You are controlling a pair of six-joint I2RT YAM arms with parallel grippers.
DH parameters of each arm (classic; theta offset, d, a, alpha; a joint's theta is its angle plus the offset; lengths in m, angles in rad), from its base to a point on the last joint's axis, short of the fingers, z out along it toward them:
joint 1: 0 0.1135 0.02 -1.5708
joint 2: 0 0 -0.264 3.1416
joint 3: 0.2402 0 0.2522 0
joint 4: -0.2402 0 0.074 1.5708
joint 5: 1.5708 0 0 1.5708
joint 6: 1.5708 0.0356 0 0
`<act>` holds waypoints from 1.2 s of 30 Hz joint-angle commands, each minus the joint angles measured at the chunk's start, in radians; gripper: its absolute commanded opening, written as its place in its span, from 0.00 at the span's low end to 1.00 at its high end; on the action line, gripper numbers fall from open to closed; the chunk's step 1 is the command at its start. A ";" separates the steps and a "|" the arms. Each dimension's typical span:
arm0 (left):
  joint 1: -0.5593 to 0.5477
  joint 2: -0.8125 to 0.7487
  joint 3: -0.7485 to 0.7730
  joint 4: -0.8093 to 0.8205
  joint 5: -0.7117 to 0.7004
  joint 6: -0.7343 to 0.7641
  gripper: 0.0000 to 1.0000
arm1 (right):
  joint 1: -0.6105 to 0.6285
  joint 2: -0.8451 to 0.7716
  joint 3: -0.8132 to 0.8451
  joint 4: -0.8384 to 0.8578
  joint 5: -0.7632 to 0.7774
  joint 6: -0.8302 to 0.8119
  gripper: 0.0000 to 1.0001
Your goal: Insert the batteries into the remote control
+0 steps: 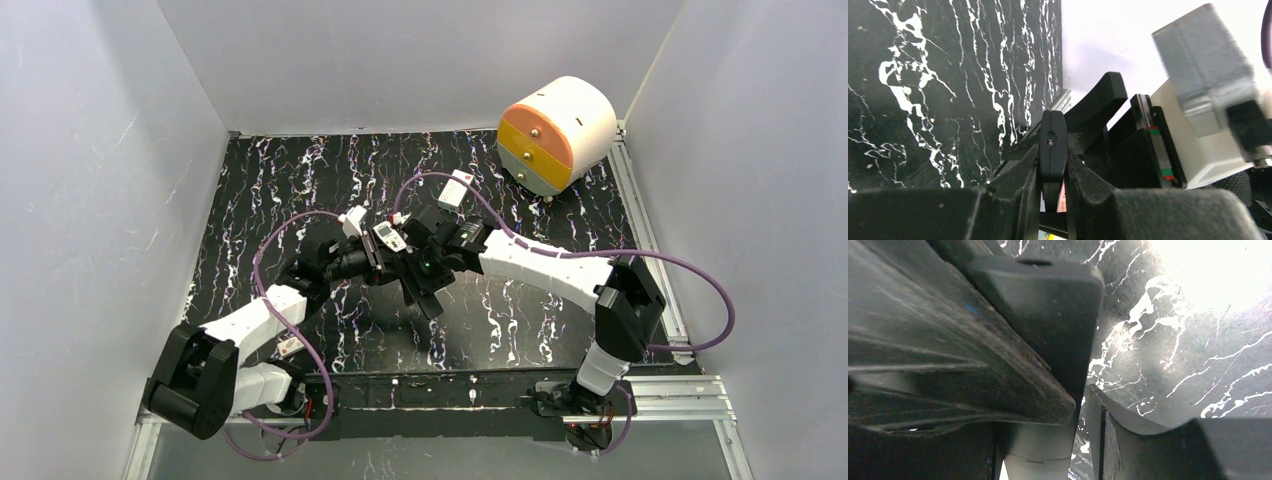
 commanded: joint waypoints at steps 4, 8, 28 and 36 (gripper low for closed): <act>0.016 0.022 0.092 0.021 0.101 -0.057 0.00 | -0.007 -0.083 -0.005 0.049 0.055 0.001 0.63; 0.029 0.043 0.108 0.022 0.107 -0.050 0.00 | -0.007 -0.124 -0.017 0.065 0.056 0.012 0.69; 0.066 0.005 0.209 0.053 0.023 -0.296 0.00 | -0.018 -0.770 -0.636 0.887 0.462 0.644 0.99; 0.067 -0.050 0.221 0.102 -0.049 -0.415 0.00 | -0.017 -0.777 -0.708 1.073 0.367 0.865 0.82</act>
